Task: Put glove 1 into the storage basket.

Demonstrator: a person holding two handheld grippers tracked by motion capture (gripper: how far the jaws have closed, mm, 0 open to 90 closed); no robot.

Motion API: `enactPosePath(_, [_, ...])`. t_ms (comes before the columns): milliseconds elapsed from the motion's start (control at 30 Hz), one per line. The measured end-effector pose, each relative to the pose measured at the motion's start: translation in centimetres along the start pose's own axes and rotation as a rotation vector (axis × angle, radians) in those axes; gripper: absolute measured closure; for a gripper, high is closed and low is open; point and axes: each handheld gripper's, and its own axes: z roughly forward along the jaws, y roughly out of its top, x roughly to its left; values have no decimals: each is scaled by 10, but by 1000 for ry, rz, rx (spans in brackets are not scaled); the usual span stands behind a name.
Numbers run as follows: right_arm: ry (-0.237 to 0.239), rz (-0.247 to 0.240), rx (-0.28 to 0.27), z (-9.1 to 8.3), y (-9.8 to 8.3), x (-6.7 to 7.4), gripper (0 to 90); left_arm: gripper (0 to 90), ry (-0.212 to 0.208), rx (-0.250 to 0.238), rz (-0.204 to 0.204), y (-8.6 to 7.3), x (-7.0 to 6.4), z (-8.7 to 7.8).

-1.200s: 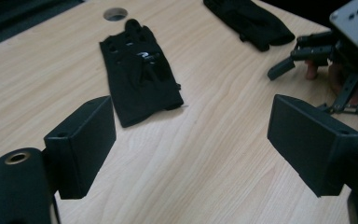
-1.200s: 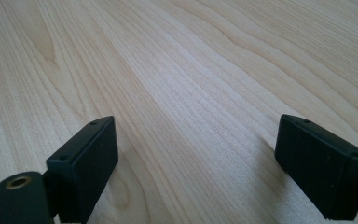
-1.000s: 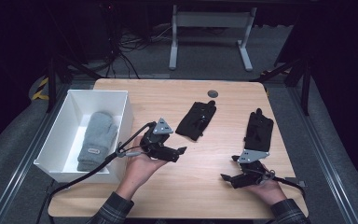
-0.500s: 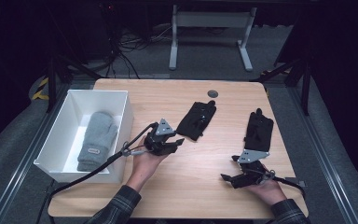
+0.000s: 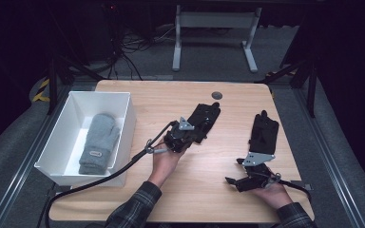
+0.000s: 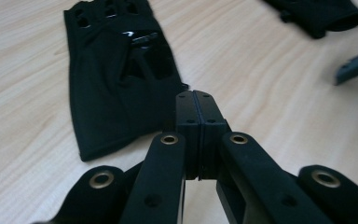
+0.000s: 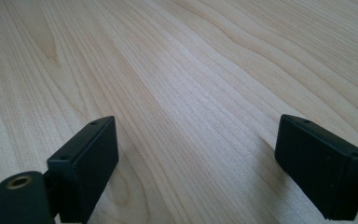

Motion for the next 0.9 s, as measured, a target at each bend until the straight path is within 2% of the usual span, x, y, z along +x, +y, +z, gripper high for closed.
enactPosePath(133, [0, 0, 0, 0, 0, 0, 136, 900, 39, 3, -2, 0, 13, 18])
enactPosePath(167, [0, 0, 0, 0, 0, 0, 136, 900, 47, 3, -13, -1, 17, 23])
enactPosePath(200, [0, 0, 0, 0, 0, 0, 136, 900, 42, 4, -27, -1, 20, 27])
enactPosePath(300, [0, 0, 0, 0, 0, 0, 136, 900, 49, 24, -31, -4, 23, 34])
enactPosePath(333, [0, 0, 0, 0, 0, 0, 136, 900, 42, 45, -39, -7, 25, 40])
enactPosePath(367, [0, 0, 0, 0, 0, 0, 136, 900, 42, 45, -39, -7, 25, 40])
enactPosePath(400, [0, 0, 0, 0, 0, 0, 136, 900, 41, 65, -32, -9, 24, 45])
enactPosePath(500, [0, 0, 0, 0, 0, 0, 136, 900, 39, 65, -30, -9, 23, 45])
enactPosePath(633, [0, 0, 0, 0, 0, 0, 136, 900, 28, 95, -18, -9, 18, 42])
enactPosePath(900, [0, 0, 0, 0, 0, 0, 136, 900, -12, 128, -19, -15, 8, 32])
